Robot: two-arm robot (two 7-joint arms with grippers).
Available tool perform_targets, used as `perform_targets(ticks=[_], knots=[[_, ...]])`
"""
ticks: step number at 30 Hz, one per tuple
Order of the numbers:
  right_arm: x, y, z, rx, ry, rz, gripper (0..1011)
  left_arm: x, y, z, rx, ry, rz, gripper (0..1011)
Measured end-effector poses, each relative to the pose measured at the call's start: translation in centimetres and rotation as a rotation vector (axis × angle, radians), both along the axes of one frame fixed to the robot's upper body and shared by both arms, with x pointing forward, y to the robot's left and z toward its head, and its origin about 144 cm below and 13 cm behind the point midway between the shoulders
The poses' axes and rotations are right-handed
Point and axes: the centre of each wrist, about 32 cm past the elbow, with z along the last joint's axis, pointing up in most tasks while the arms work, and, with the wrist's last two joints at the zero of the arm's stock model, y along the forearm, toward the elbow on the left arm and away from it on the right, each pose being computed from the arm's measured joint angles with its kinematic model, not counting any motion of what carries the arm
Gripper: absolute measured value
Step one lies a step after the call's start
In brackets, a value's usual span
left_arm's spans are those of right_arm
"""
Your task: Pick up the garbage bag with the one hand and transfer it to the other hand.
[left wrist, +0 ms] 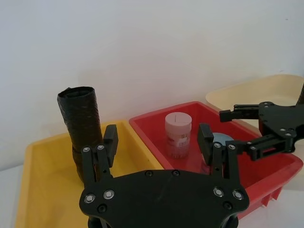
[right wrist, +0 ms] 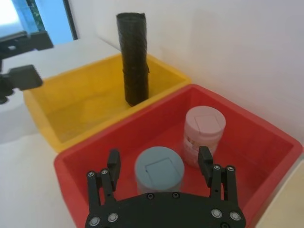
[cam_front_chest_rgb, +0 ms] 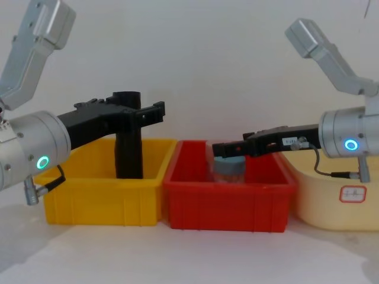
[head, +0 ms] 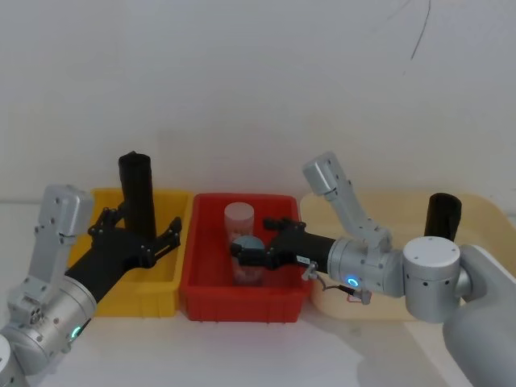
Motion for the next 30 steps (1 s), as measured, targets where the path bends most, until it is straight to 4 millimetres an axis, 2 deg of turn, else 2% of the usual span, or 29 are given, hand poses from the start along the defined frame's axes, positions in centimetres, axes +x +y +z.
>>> perform_targets(ticks=[30], knots=[[1.13,-0.1,-0.87,-0.031,0.046,0.006,1000,-0.01,0.01,-0.02,0.0,0.0,0.0,1002]])
